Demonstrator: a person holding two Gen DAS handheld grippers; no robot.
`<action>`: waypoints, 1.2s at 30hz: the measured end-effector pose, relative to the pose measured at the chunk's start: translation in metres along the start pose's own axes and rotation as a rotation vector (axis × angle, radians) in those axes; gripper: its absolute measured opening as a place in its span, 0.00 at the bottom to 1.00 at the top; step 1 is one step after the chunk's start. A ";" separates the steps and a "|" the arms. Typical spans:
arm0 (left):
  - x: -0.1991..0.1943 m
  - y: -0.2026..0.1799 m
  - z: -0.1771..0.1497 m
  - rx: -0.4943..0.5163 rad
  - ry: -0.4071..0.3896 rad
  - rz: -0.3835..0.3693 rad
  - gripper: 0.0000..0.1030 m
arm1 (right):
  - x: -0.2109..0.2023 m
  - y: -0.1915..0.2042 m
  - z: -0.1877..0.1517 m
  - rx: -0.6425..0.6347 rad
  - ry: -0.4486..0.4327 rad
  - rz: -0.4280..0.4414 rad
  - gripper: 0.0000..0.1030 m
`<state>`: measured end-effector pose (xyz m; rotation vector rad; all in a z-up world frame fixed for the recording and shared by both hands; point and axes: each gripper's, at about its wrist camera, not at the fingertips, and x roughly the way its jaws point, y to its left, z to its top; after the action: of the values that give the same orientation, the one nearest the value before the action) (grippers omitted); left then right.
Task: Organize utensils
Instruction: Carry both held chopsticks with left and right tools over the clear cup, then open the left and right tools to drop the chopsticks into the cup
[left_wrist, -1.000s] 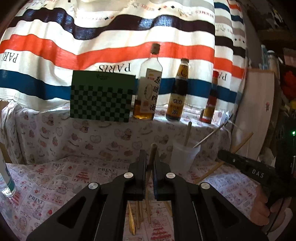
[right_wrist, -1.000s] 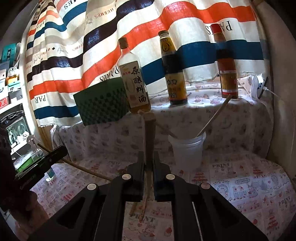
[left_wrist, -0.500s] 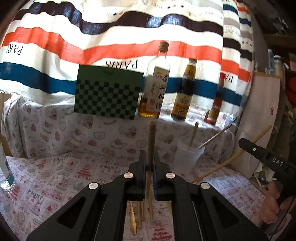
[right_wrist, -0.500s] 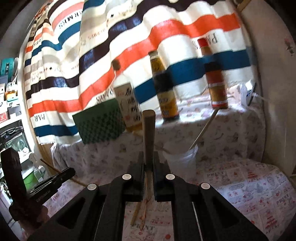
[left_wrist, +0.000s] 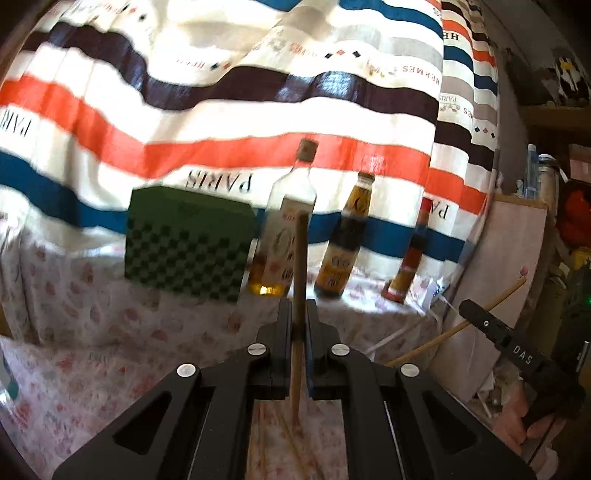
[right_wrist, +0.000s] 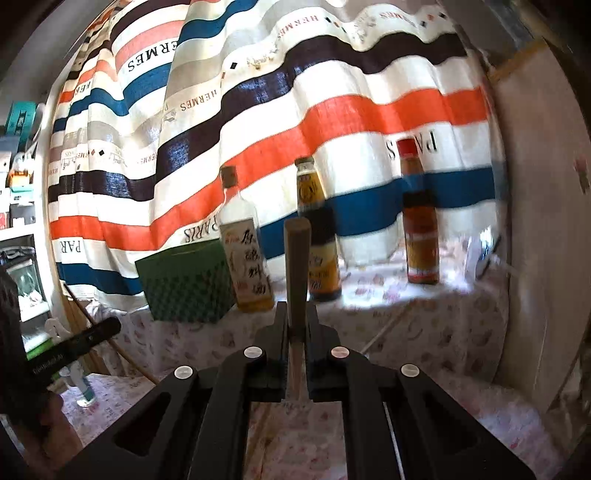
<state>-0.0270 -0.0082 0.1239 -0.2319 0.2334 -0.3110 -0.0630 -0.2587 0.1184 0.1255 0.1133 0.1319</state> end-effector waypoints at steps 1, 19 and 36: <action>0.003 -0.006 0.005 0.007 -0.010 0.000 0.05 | 0.003 0.000 0.007 -0.015 -0.005 -0.013 0.08; 0.085 -0.109 0.022 0.128 -0.118 0.040 0.05 | 0.077 -0.048 0.024 -0.023 0.060 -0.053 0.08; 0.136 -0.099 0.012 0.034 -0.119 0.037 0.05 | 0.101 -0.069 0.018 0.038 0.152 -0.013 0.08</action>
<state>0.0745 -0.1418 0.1348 -0.2115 0.1152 -0.2630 0.0475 -0.3149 0.1164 0.1522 0.2678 0.1260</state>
